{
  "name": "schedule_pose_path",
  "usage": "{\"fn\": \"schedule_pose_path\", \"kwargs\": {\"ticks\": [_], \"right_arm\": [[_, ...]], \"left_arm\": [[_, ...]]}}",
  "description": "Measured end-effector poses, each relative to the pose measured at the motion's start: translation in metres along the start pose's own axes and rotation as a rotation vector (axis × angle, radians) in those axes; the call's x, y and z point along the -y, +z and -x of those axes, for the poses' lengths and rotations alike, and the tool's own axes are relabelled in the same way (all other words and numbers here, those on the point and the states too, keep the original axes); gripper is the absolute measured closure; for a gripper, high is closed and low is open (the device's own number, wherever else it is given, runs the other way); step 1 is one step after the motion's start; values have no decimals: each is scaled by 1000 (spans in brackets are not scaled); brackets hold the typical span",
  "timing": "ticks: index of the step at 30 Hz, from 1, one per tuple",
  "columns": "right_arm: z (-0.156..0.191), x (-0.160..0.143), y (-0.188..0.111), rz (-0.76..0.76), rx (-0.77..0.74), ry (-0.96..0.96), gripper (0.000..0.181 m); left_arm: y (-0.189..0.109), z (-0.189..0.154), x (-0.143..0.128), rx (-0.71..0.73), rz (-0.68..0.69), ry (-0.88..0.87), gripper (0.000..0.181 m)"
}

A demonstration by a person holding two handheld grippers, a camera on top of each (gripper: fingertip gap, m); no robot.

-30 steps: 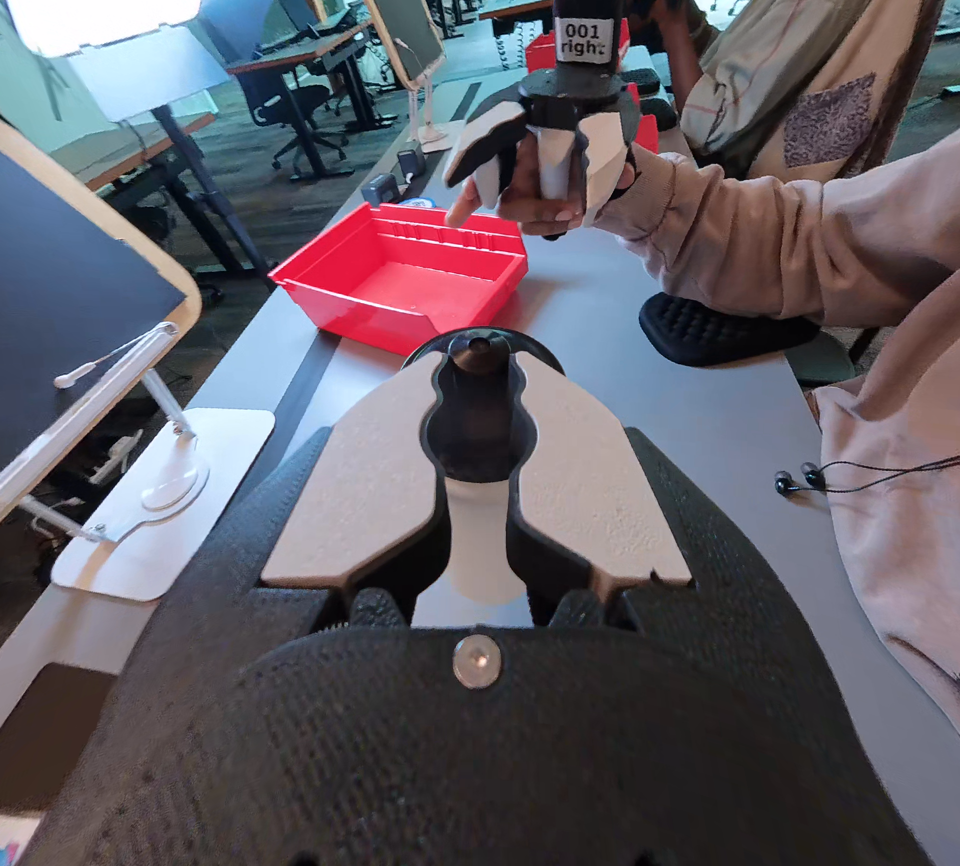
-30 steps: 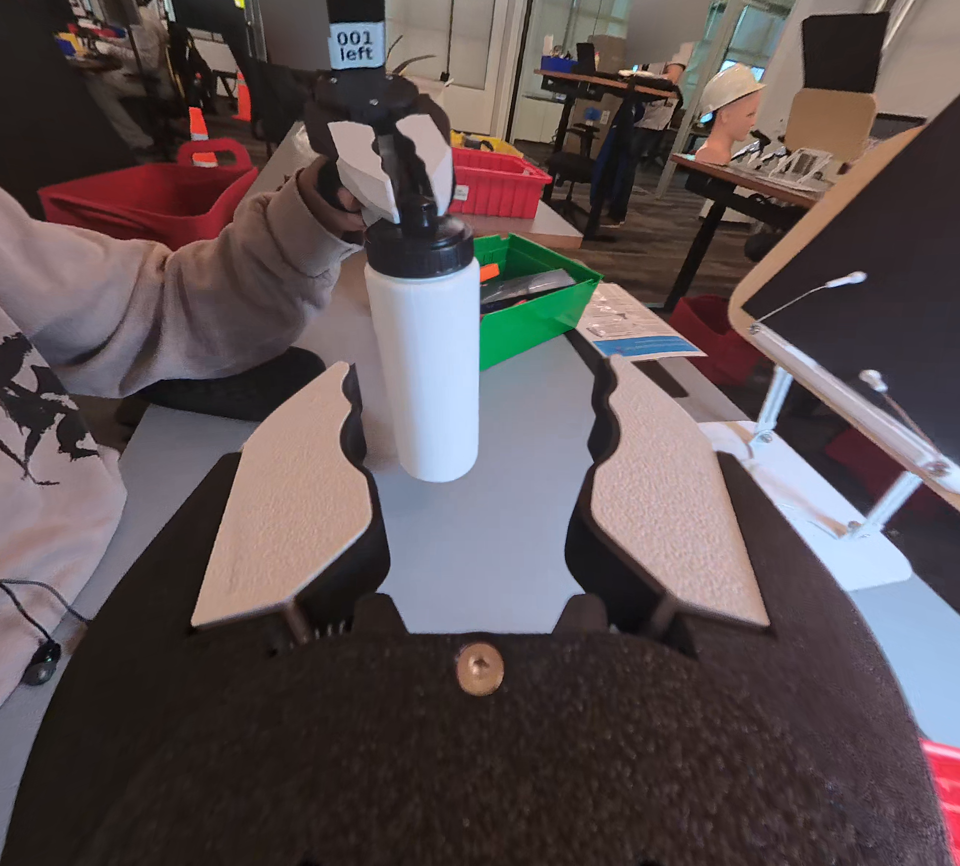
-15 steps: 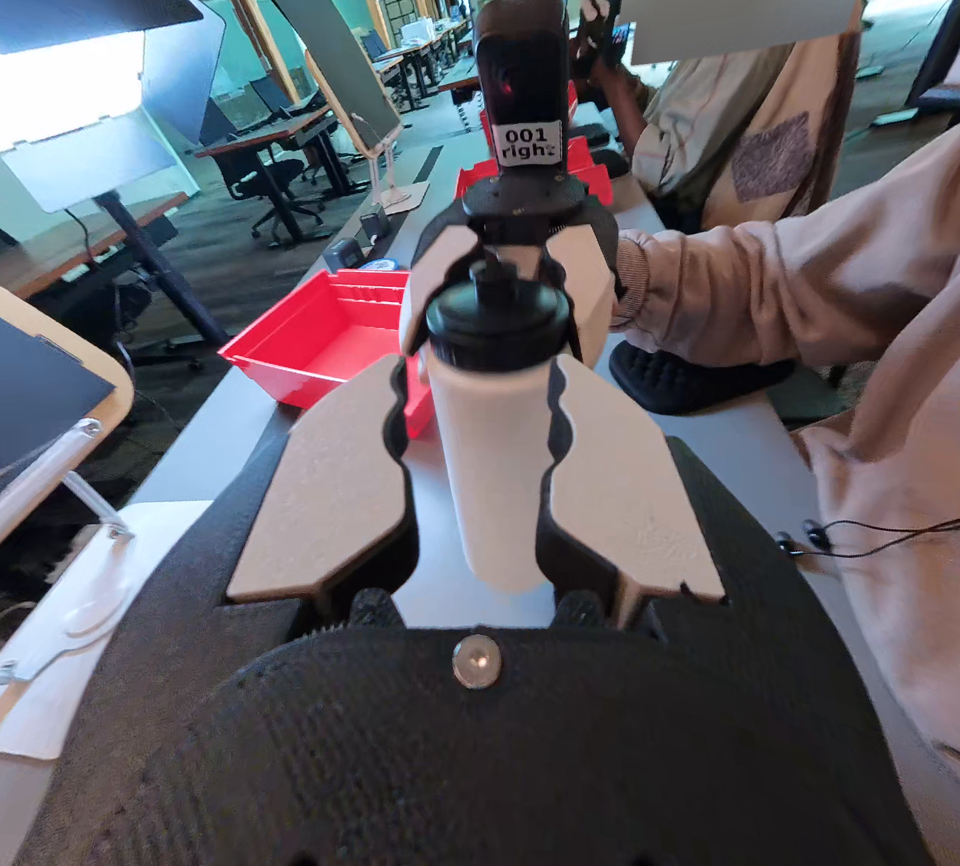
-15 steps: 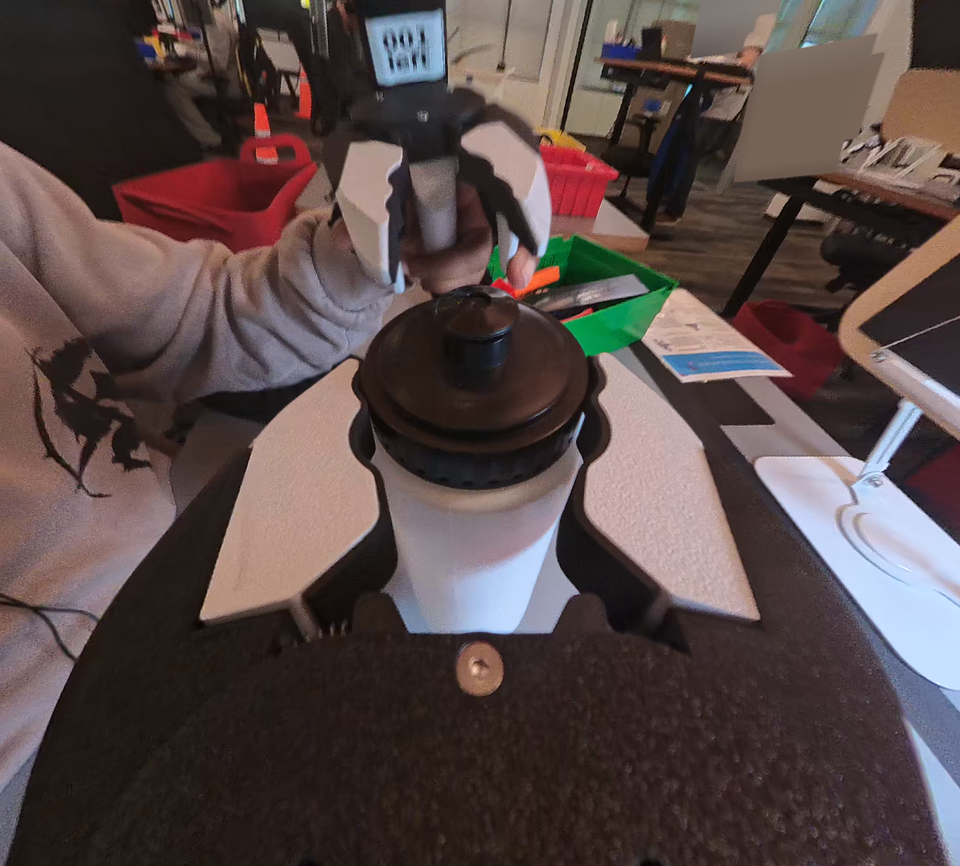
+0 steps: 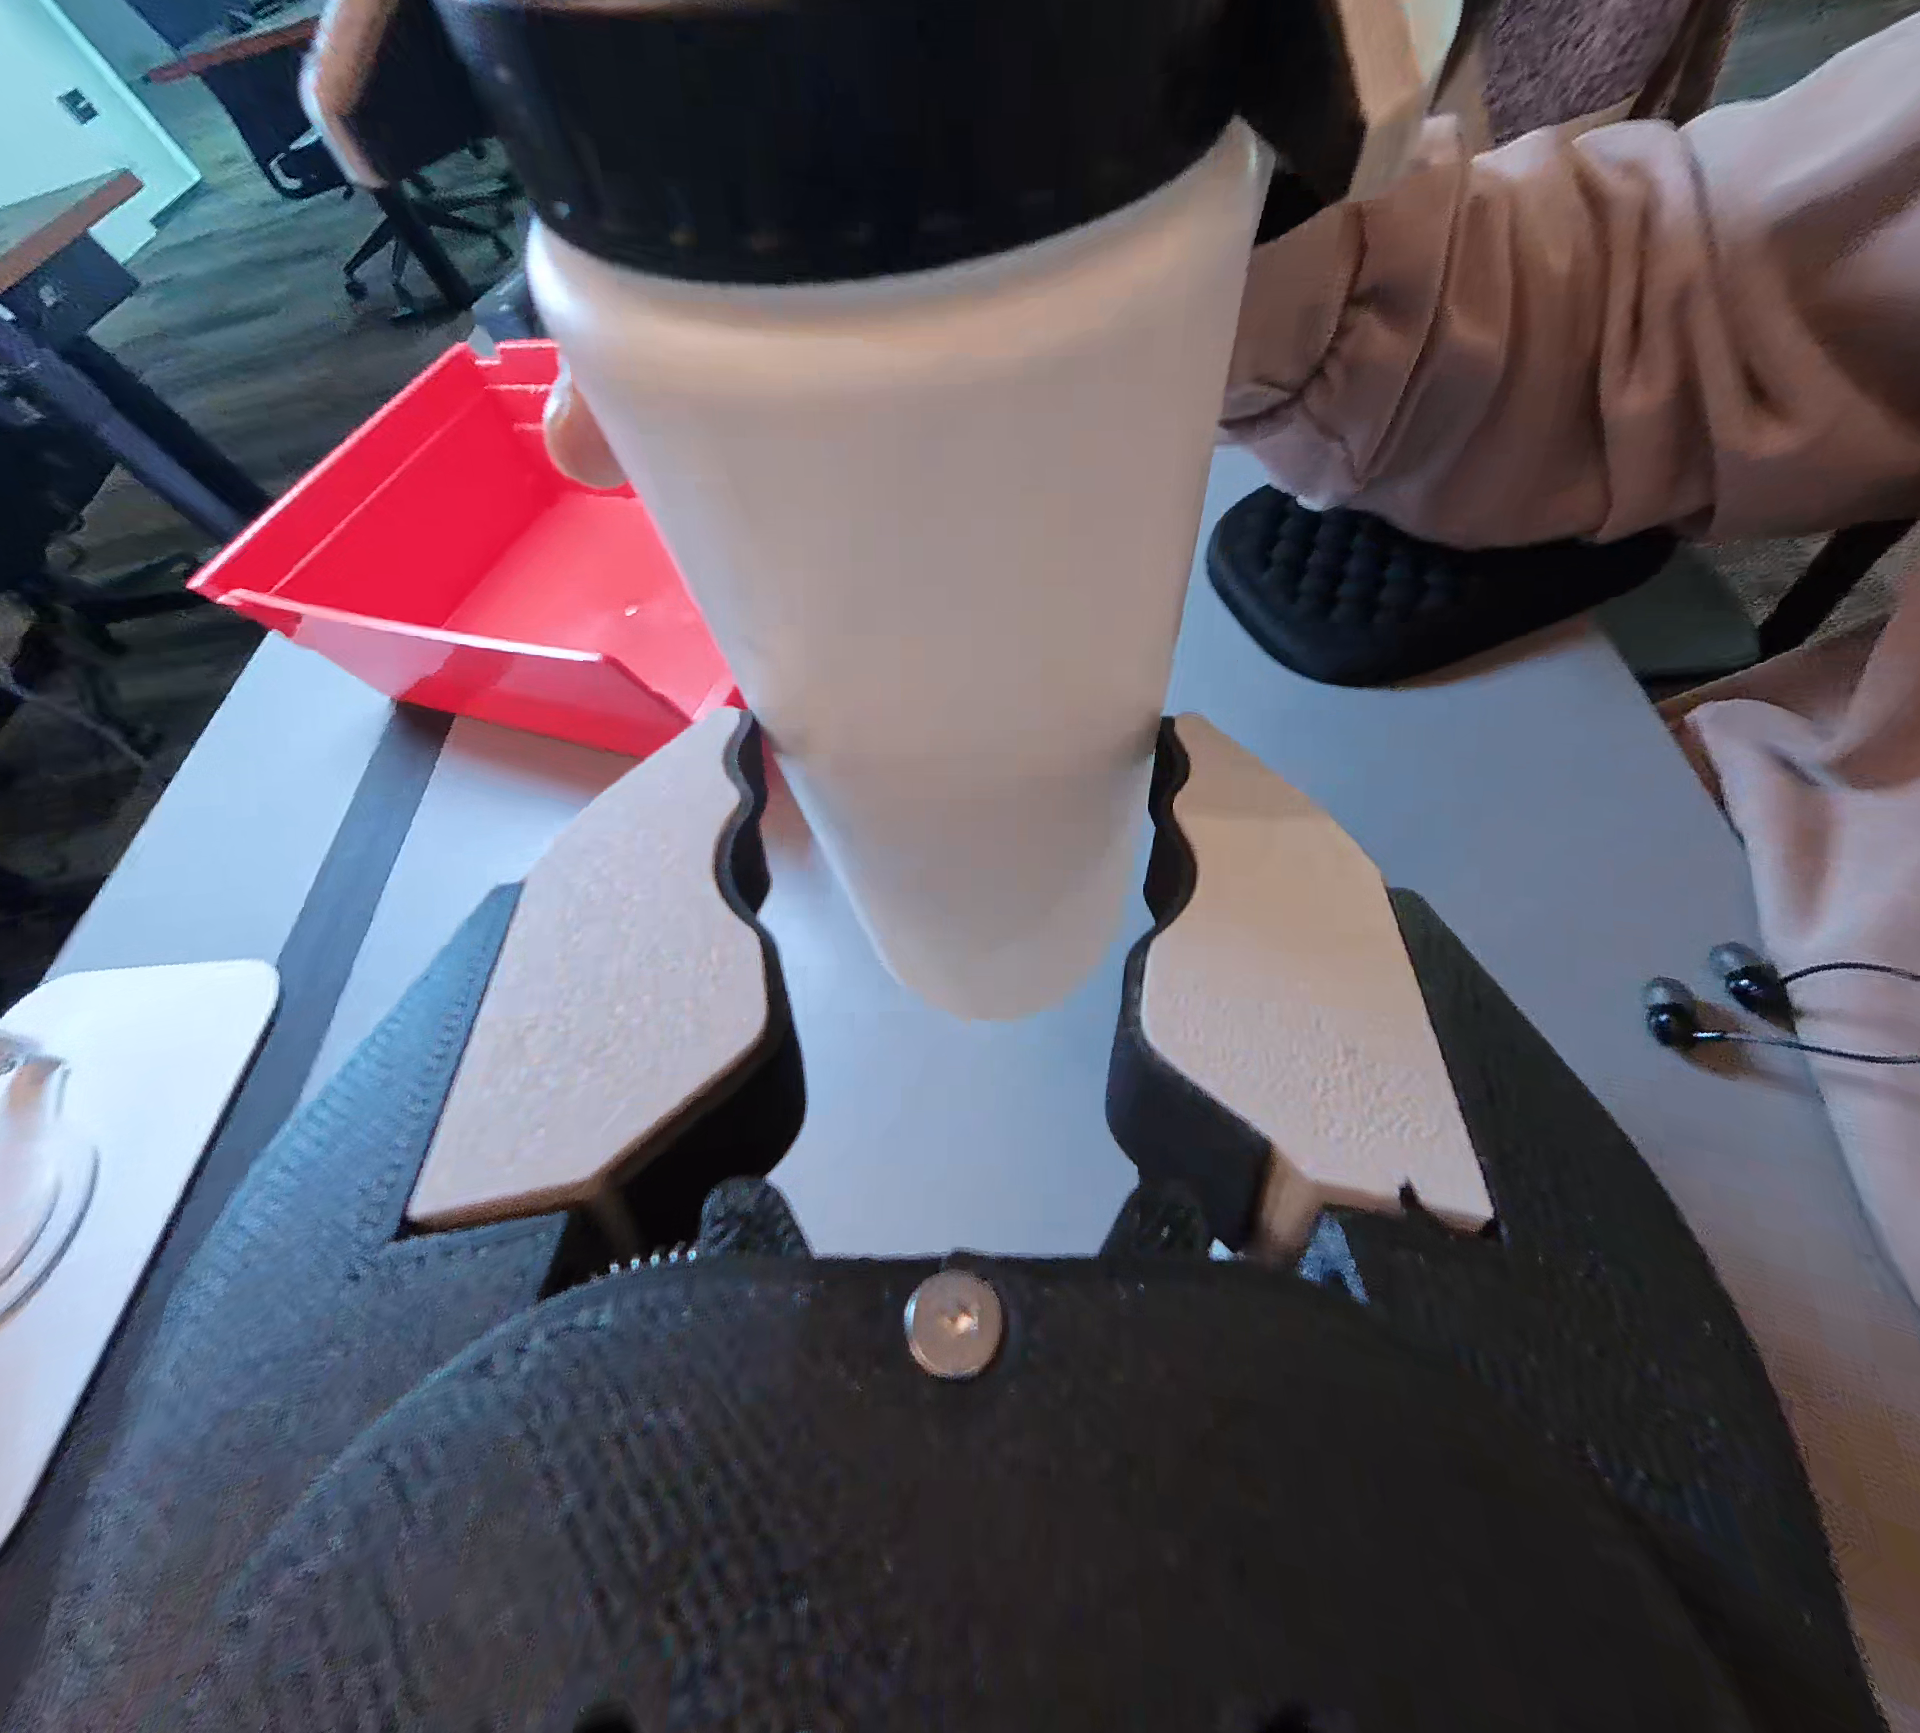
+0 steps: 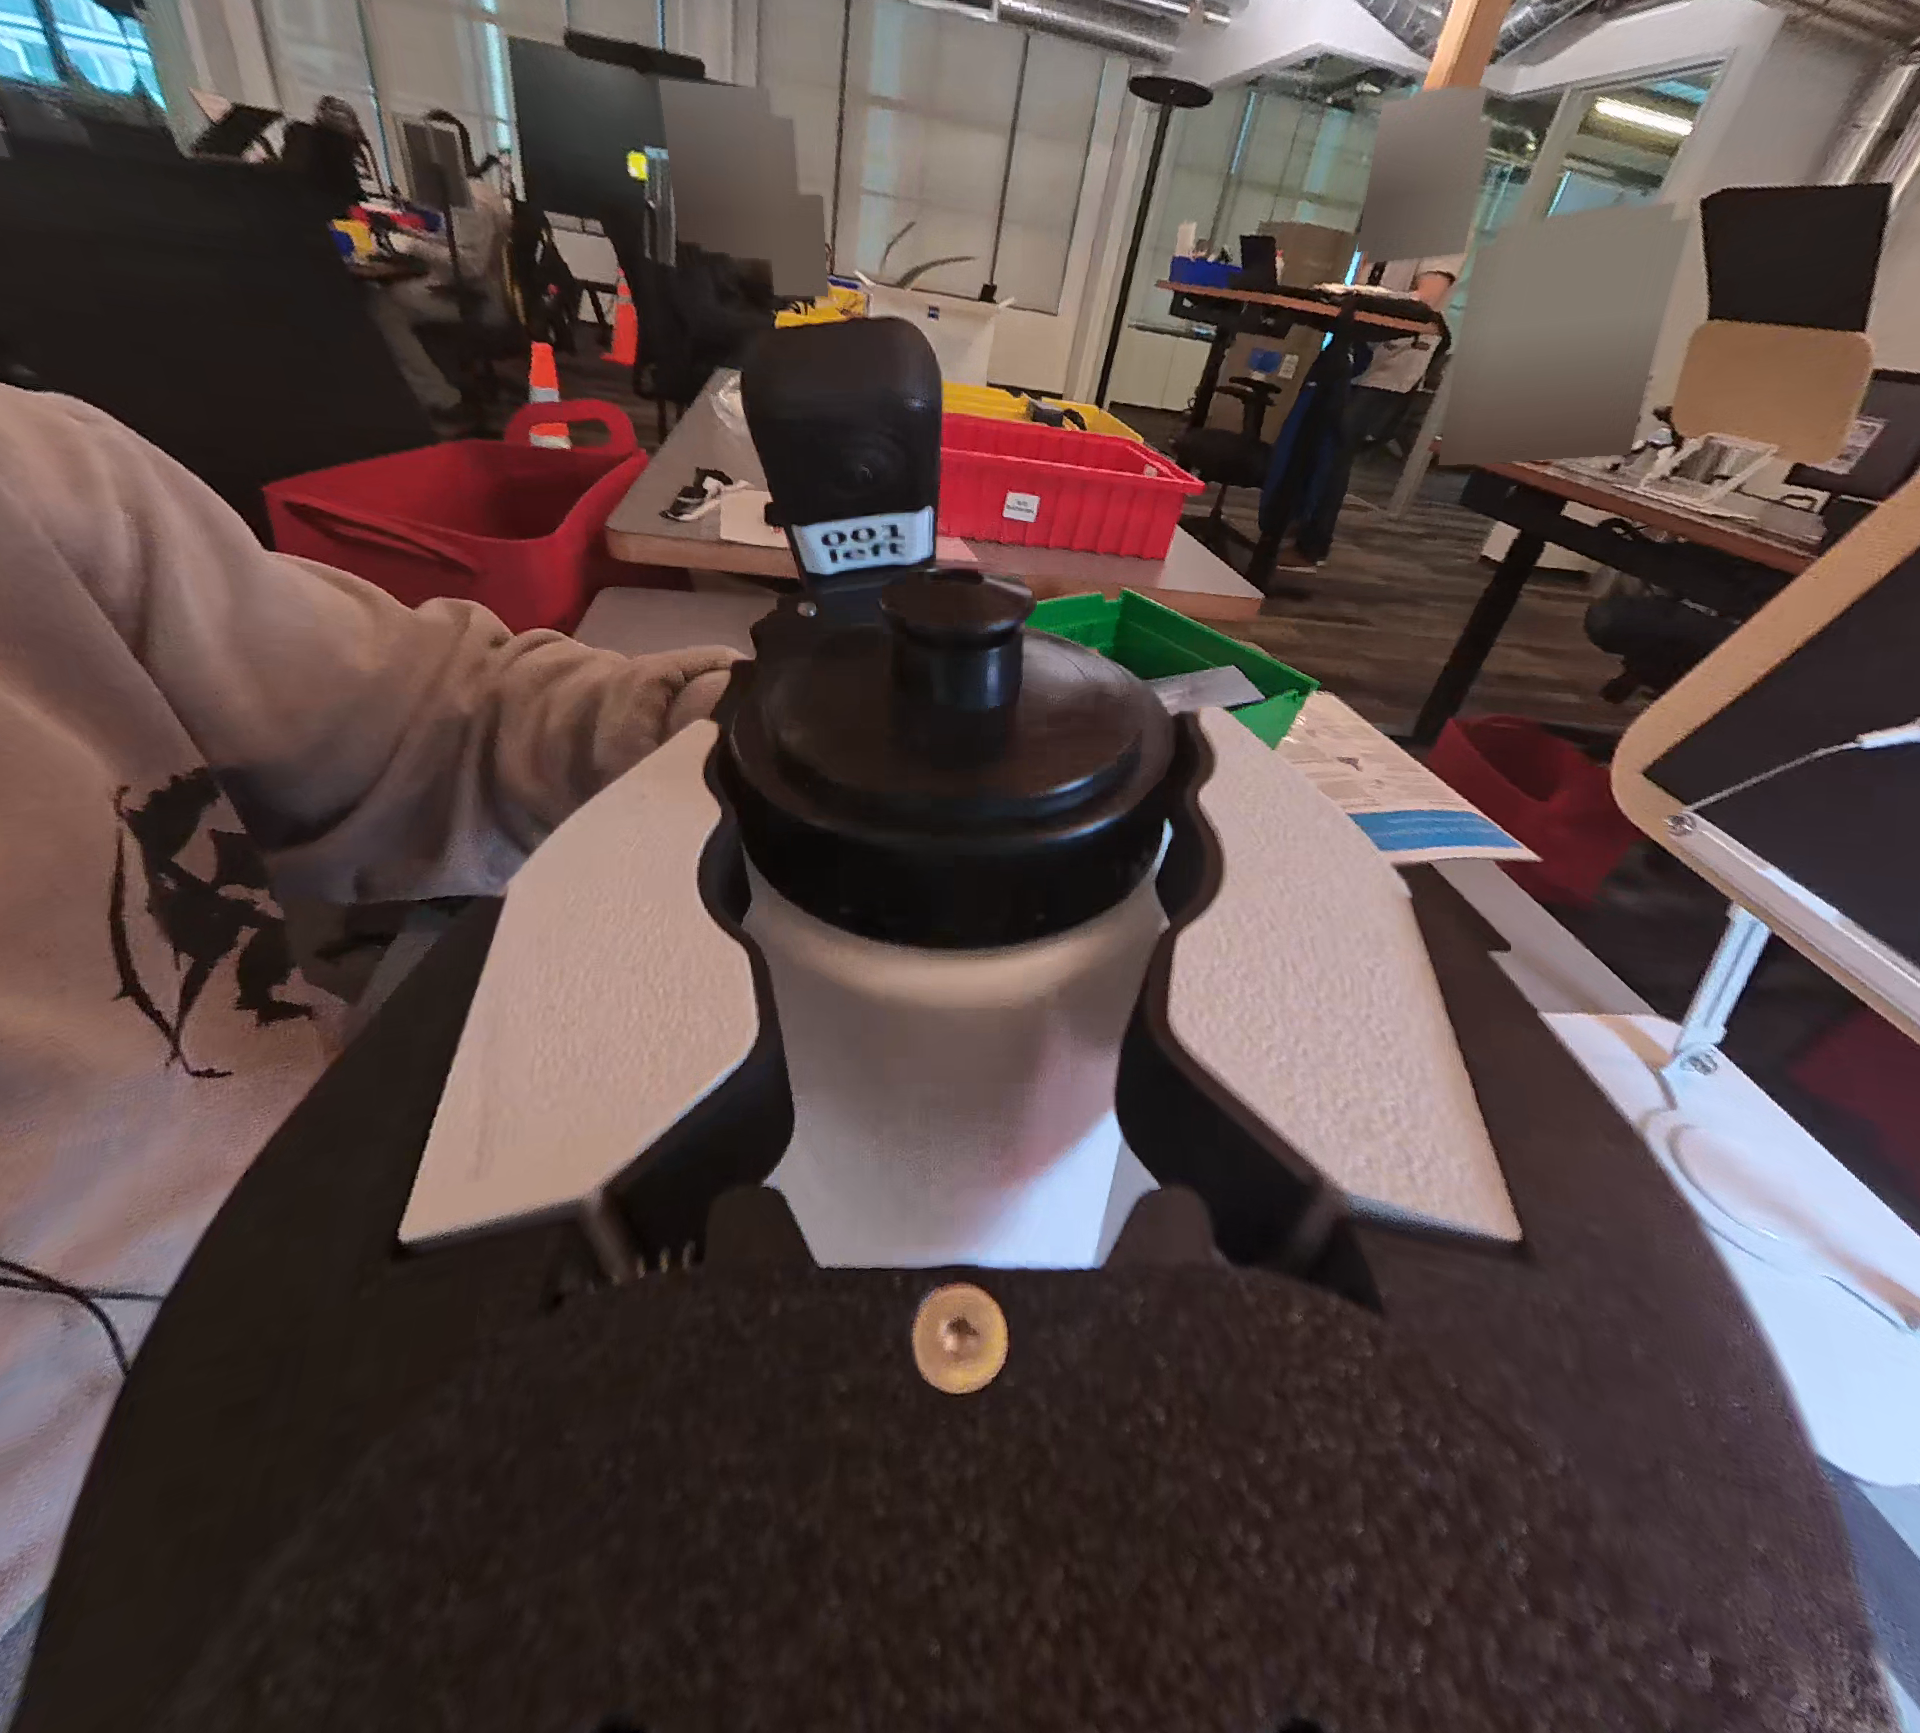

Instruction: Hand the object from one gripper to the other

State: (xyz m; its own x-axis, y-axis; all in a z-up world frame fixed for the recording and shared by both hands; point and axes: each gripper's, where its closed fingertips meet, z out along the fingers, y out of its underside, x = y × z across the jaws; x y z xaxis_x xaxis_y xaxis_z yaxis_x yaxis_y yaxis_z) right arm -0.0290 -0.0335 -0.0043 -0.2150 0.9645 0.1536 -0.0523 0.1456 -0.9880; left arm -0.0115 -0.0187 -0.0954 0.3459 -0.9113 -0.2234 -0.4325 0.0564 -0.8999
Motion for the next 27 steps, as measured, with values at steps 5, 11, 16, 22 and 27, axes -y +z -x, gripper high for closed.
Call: {"fn": "schedule_pose_path", "kwargs": {"ticks": [5,11,16,22,27], "right_arm": [[-20,-3,-25,108,-84,-48,107],[-33,-13,-50,341,-246,-249,105],[-34,-68,-38,675,-265,-407,92],[-42,-143,-21,976,-232,-531,89],[-46,-185,-20,1101,-187,-515,93]], "left_arm": [[-23,30,-16,172,149,112,111],[-40,59,-37,363,337,259,112],[-29,52,-47,365,448,372,113],[-15,27,-46,294,493,499,114],[-12,13,-39,263,443,594,126]]}}
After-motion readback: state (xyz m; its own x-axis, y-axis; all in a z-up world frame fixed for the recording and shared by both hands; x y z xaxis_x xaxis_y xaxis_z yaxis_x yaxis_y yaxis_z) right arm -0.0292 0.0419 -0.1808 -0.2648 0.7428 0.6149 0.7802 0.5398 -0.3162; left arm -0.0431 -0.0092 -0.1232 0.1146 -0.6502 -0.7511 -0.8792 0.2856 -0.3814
